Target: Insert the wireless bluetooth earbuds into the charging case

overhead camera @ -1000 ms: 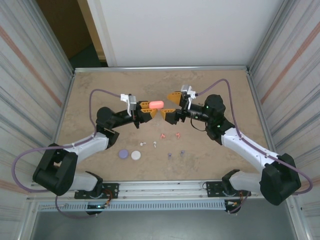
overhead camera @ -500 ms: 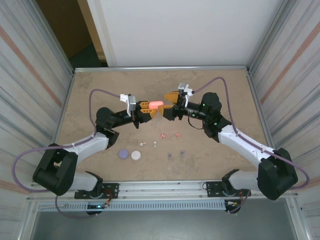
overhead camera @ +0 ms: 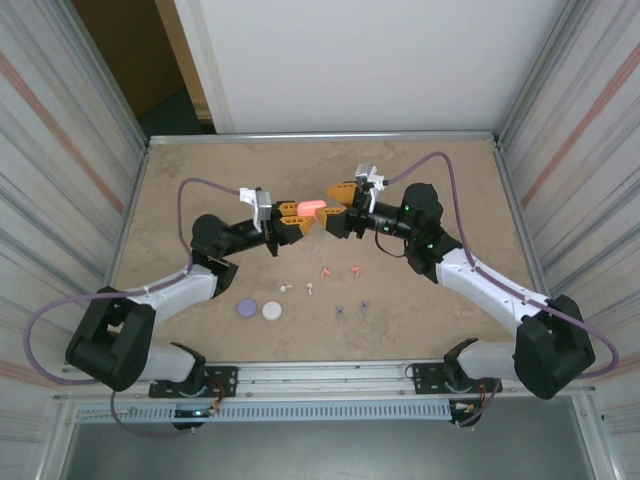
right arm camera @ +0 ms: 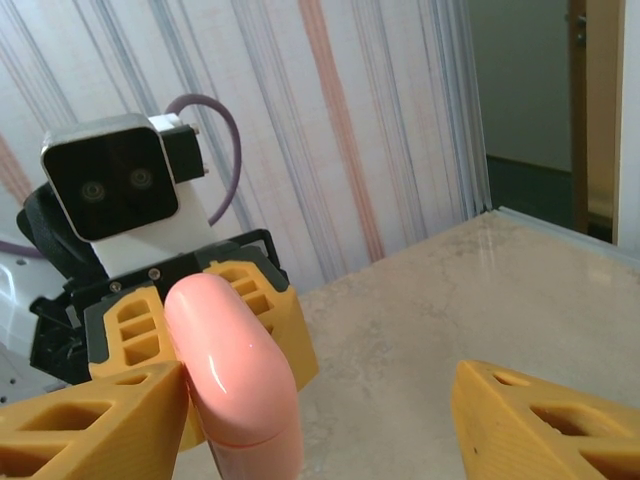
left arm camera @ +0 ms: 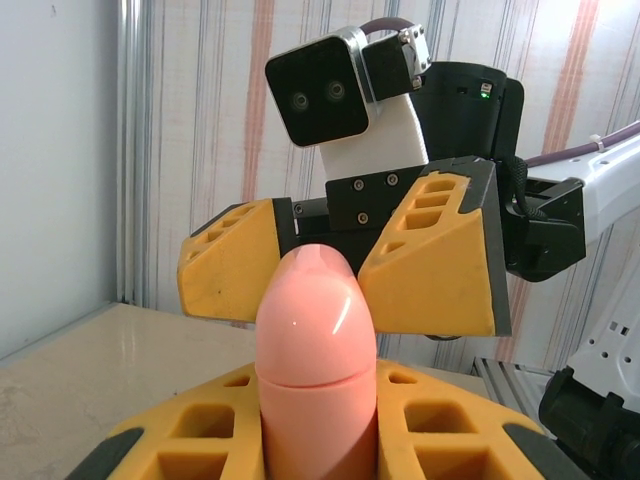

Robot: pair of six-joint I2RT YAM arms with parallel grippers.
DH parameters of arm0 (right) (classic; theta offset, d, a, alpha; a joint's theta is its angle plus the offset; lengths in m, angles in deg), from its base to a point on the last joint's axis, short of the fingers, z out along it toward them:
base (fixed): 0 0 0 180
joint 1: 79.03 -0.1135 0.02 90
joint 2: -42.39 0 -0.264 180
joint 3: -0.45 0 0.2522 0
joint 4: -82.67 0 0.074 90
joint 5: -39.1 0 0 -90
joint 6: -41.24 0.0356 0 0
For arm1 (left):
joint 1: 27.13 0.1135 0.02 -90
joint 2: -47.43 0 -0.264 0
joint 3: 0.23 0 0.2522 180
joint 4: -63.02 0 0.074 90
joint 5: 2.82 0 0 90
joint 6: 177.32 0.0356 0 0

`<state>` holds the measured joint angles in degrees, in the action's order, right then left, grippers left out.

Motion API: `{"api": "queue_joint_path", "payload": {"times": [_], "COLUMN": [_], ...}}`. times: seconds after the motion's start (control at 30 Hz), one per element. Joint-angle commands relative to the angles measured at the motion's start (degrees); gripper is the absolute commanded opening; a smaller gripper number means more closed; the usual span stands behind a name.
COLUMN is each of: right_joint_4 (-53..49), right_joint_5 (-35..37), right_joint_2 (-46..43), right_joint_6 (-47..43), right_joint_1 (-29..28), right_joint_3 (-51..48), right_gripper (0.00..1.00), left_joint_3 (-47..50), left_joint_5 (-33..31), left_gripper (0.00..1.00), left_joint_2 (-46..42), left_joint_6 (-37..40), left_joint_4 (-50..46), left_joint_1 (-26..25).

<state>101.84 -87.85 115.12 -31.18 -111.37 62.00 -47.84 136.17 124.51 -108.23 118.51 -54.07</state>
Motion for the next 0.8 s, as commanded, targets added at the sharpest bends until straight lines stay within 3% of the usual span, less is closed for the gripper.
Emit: {"api": "queue_joint_path", "payload": {"times": [0.0,0.4,0.77], "right_joint_4": [-0.06,-0.46,-5.46], "right_joint_5": [3.07,1.75,2.67], "right_joint_2": [0.92,2.08,-5.29], "right_joint_6": [0.61,0.65,-0.47], "right_joint_1": [0.85,1.31,2.69], "right_joint_3": [2.59,4.5,1.21], "right_gripper": [0.67,0.66,0.68], "left_joint_3": [-0.7,-0.61,0.93], "left_joint_5": [2.16,1.68,-4.43], "left_gripper": [0.0,0.0,0.0], "left_joint_2": [-0.6,-0.52,-2.23], "left_joint_6": [0.9,1.39,4.54], "left_joint_4": [2.81,1.68,-4.1], "left_joint_1": [0.0,-0.04,0.04]}}
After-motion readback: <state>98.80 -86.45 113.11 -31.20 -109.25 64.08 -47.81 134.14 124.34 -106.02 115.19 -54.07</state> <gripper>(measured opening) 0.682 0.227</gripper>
